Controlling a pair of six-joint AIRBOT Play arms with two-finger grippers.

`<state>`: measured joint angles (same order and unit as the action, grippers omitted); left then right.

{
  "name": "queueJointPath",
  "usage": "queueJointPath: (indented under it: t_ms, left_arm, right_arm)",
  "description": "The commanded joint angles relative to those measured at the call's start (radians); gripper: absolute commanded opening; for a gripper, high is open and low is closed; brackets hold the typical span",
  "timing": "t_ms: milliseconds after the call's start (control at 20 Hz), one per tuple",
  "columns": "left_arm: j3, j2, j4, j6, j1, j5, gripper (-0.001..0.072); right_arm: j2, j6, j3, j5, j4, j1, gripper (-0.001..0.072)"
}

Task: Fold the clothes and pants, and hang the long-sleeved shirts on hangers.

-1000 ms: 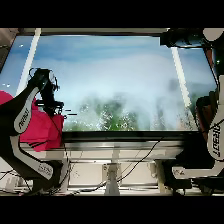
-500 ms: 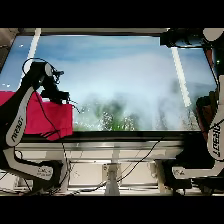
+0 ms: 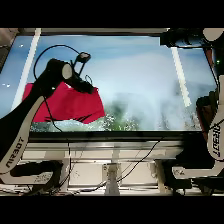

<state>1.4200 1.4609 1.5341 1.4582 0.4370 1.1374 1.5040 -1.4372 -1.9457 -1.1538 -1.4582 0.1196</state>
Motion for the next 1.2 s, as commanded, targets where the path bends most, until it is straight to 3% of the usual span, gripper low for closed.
queueJointPath:
  t_ms: [0, 150, 400, 450, 500, 550, 600, 650, 850, 1000, 1150]
  left_arm:
    - [0.001, -0.013, -0.003, -0.008, 0.164, -0.157, 0.0013]
    - [0.001, -0.012, -0.002, 0.001, 0.296, -0.324, 0.0013]
    - [0.001, 0.019, -0.002, 0.13, 0.367, -0.48, 0.0019]
    - [0.001, 0.029, -0.002, 0.133, 0.366, -0.487, 0.0077]
    - [0.001, 0.033, 0.0, 0.132, 0.364, -0.483, 0.0209]
    - [0.001, 0.032, 0.002, 0.132, 0.363, -0.478, 0.0405]
    - [0.001, 0.026, 0.002, 0.132, 0.36, -0.475, 0.0547]
    - [0.001, 0.015, 0.002, 0.132, 0.359, -0.469, 0.059]
    - [0.001, -0.076, 0.034, 0.132, 0.322, -0.42, 0.059]
    - [0.001, -0.171, 0.129, 0.132, 0.238, -0.298, 0.0587]
    - [-0.001, -0.255, 0.161, 0.132, 0.114, -0.148, 0.0499]
  right_arm:
    - [0.0, 0.0, -0.001, 0.0, 0.0, 0.001, 0.0018]
    - [0.0, 0.0, -0.001, 0.0, 0.0, 0.001, 0.0018]
    - [0.0, 0.0, -0.001, 0.0, 0.0, 0.001, 0.0018]
    - [0.0, 0.0, -0.001, 0.0, 0.0, 0.001, 0.0018]
    - [0.0, 0.0, -0.001, 0.0, 0.0, 0.001, 0.0018]
    - [0.0, 0.0, -0.001, 0.0, 0.0, 0.001, 0.0018]
    - [0.0, 0.0, -0.001, 0.0, 0.0, 0.001, 0.0018]
    - [0.0, 0.0, -0.001, 0.0, 0.0, 0.001, 0.0018]
    - [0.0, 0.0, -0.001, 0.0, 0.0, 0.001, 0.0018]
    - [0.0, 0.0, -0.001, 0.019, 0.007, 0.001, 0.0018]
    - [0.001, -0.001, -0.001, 0.019, 0.102, 0.001, 0.0017]
